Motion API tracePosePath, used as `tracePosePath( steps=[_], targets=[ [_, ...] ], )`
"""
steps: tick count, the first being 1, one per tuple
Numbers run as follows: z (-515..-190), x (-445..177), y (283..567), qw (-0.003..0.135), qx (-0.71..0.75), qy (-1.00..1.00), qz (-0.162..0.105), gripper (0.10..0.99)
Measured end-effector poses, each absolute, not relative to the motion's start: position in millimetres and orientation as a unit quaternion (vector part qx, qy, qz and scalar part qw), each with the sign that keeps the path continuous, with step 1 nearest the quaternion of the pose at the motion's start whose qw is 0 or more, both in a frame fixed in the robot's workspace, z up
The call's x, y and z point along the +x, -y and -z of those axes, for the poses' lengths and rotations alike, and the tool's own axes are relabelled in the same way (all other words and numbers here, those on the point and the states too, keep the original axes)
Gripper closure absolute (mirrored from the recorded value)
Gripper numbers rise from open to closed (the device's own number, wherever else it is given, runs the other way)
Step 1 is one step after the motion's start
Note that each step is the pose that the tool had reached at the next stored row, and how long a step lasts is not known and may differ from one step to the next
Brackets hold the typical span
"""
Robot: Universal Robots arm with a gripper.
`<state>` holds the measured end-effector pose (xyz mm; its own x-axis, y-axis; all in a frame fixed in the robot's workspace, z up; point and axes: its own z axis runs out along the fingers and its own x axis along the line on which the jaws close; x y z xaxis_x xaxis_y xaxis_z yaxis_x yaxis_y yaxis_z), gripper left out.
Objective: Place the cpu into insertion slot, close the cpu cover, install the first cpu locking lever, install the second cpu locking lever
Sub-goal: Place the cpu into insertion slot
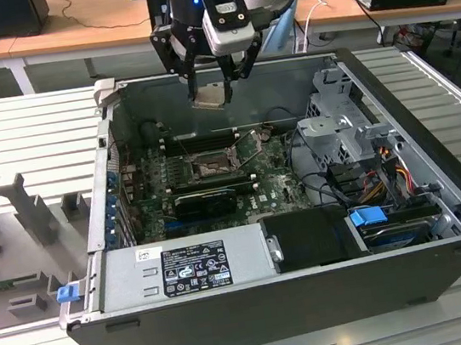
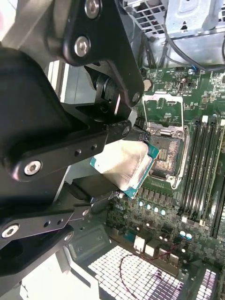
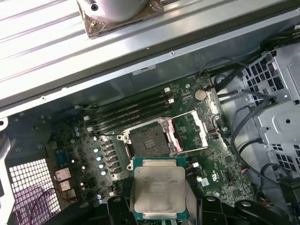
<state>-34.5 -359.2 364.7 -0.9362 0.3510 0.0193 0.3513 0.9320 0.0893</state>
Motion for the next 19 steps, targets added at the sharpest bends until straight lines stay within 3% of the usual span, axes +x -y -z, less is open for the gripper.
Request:
tracePosePath(
  steps=[19],
  targets=[
    [-360.7,-34.5,359.1,-0.007,-0.359,0.932,0.045,0.557]
  ],
)
